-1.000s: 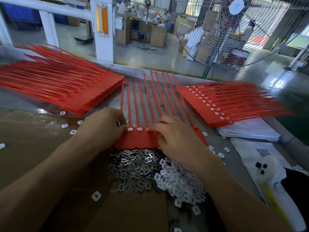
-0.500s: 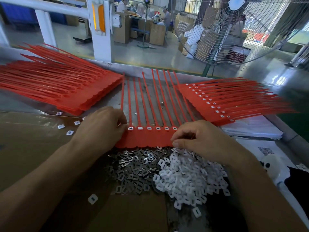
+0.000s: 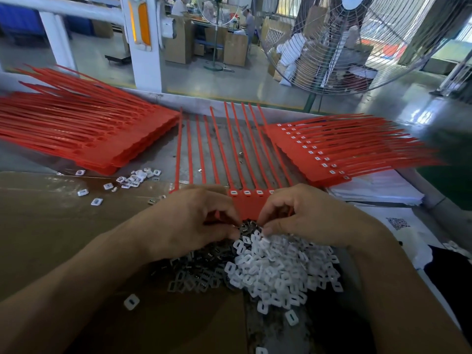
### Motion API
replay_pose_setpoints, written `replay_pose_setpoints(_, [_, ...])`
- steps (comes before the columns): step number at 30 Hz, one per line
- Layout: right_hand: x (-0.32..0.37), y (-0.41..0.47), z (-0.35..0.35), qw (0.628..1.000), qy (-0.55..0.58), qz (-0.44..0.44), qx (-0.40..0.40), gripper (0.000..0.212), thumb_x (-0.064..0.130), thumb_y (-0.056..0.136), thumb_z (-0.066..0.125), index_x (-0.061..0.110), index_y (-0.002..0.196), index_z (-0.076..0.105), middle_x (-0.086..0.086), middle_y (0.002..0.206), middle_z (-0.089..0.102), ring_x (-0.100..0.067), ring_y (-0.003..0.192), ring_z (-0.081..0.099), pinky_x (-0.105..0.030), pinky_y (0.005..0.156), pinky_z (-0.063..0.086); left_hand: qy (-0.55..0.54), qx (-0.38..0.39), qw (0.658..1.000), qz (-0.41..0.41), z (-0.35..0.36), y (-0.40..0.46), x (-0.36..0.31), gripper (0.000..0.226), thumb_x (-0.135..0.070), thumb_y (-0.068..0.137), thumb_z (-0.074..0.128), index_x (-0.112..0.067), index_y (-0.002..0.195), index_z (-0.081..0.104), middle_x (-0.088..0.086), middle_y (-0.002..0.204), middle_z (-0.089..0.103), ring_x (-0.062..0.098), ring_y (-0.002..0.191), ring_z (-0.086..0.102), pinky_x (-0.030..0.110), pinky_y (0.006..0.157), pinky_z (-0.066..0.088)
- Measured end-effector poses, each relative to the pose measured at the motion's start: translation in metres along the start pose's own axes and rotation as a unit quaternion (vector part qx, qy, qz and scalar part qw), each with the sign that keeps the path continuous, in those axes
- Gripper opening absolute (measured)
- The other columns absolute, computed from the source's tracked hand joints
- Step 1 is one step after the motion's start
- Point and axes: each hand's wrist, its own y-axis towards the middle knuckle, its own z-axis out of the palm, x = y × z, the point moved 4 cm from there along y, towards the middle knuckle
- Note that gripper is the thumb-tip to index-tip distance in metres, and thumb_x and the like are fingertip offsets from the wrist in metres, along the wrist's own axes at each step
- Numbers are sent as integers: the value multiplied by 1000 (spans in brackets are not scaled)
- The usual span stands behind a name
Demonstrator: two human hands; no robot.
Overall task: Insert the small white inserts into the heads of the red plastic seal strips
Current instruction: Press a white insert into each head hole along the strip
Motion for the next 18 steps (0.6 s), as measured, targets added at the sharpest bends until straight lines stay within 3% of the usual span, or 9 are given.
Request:
replay_pose_setpoints(5, [-3,-6,-7,1000,15,9,3,9,25,90,80,33,87,78,13,82,75,-1,72,68,-16,66,49,13,3,1000,12,10,3,-6,15,-48,87,70,-36,97,73,-21,96,60,1,98,58,19,82,45])
replay_pose_setpoints(9, [-9,-8,-14,998,46,18,-28,7,26,91,79,31,86,78,5,82,75,-5,71,66,-28,69,51,26,-18,999,26,14,6,-11,12,-43,90,68,-34,95,73,-20,93,60,1,94,58,18,79,44])
replay_pose_setpoints(14, [-13,-10,-14,996,73,35,-32,14,23,94,74,35,89,76,2,81,76,-6,64,64,-25,61,51,34,-20,999,20,16,6,-9,20,-48,92,64,-39,109,71,-23,102,57,-3,102,55,19,90,42])
replay_pose_setpoints(18, [-11,-9,-13,996,79,29,-26,13,24,95,74,36,91,77,2,81,76,-7,66,64,-26,63,52,49,-6,998,29,17,7,-11,20,-45,93,61,-40,111,70,-26,104,54,-7,104,52,17,93,39])
